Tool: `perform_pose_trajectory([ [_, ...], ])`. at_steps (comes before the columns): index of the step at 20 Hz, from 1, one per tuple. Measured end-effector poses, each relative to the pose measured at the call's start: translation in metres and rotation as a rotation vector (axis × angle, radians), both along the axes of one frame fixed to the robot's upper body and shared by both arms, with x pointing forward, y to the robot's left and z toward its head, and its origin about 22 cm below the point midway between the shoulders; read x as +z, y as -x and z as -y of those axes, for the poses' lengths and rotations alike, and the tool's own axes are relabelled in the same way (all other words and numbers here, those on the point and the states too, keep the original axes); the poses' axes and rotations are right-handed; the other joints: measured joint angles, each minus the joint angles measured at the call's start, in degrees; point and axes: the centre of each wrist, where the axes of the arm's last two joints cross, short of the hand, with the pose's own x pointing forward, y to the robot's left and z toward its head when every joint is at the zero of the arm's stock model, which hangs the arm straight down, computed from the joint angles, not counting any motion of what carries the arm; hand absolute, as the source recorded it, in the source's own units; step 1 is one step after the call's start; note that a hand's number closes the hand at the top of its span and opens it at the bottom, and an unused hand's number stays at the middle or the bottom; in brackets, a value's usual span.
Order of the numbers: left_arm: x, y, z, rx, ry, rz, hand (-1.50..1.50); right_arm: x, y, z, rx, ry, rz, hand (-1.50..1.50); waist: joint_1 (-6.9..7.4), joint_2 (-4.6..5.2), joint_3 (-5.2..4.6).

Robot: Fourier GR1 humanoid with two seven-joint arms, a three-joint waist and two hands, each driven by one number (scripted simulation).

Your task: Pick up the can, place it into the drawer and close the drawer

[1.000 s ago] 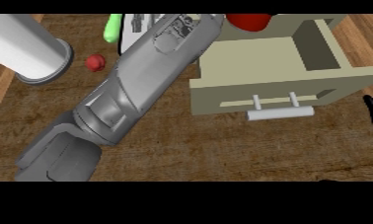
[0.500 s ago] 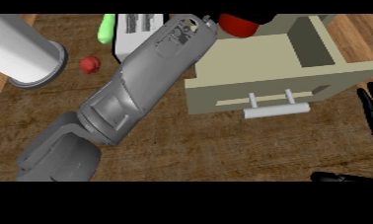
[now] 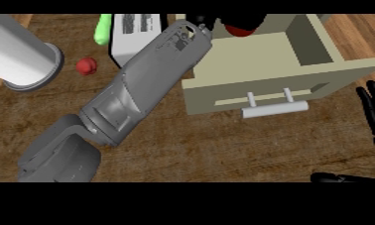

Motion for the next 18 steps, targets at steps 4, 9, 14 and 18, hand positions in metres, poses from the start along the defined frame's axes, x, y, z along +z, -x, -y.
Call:
perform_pose_trajectory([
  [4,-0.002,-0.001,-0.002,0.031,0.004,0.004,-1.50,0.004,-0.001,0.001,0.008,0.004,0.002,-1.50,-0.34,0.10,-0.01],
  [9,-0.007,-0.001,-0.003,0.066,0.020,0.015,-1.50,0.010,0.001,0.001,0.010,0.005,0.006,-1.50,-0.67,0.04,-0.02],
  [14,-0.009,0.001,-0.002,0.087,0.045,0.023,-1.50,0.013,-0.001,-0.001,0.012,0.027,0.024,-1.50,-0.61,0.04,-0.03],
  [18,-0.011,0.002,-0.002,0.098,0.077,0.011,-1.50,0.021,0.000,0.002,-0.004,0.132,0.070,-1.50,-0.57,0.06,-0.04],
])
